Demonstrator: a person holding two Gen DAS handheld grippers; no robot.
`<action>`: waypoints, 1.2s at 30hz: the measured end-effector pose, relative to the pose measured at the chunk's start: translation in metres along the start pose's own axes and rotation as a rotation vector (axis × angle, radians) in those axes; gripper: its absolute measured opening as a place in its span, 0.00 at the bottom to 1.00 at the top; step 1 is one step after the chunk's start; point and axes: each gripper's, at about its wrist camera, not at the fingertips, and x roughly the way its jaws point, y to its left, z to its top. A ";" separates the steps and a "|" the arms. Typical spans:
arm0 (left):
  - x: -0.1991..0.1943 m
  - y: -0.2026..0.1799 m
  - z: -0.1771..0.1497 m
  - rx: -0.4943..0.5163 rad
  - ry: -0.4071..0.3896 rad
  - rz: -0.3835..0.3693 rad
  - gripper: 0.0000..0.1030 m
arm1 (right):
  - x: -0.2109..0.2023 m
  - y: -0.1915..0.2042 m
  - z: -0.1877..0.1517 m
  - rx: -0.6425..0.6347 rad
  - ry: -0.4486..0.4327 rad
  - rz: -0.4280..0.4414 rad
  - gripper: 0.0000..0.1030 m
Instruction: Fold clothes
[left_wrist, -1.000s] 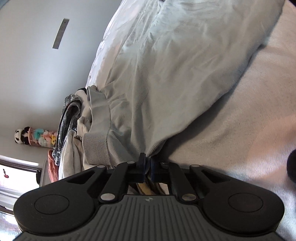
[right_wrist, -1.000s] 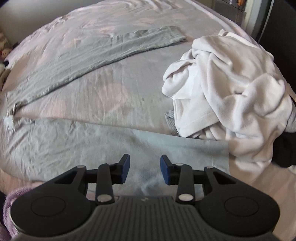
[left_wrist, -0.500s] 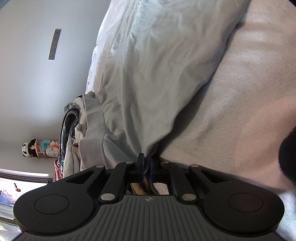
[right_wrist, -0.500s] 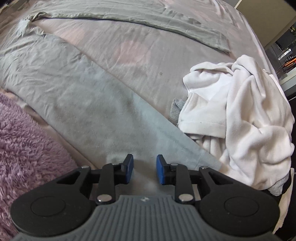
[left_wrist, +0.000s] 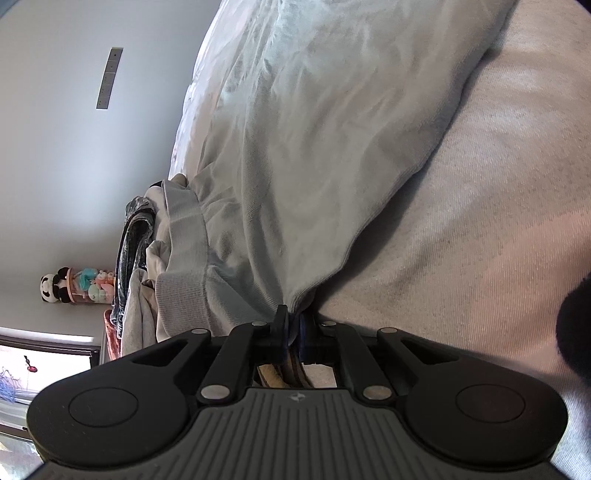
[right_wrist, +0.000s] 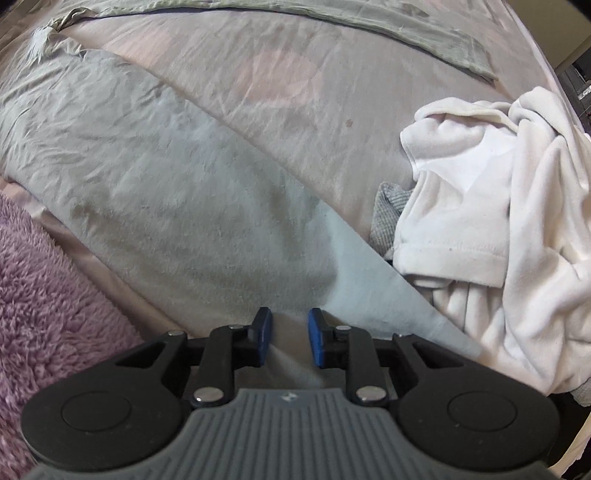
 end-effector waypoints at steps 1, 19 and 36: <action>0.000 0.001 0.000 -0.002 -0.001 -0.002 0.02 | -0.002 0.002 -0.001 -0.003 -0.012 -0.008 0.06; 0.000 0.004 -0.001 0.015 -0.005 -0.027 0.02 | -0.048 -0.013 0.025 -0.122 -0.178 -0.170 0.00; 0.001 0.002 0.002 0.052 0.012 -0.028 0.02 | -0.029 -0.006 -0.024 -0.398 0.138 0.052 0.26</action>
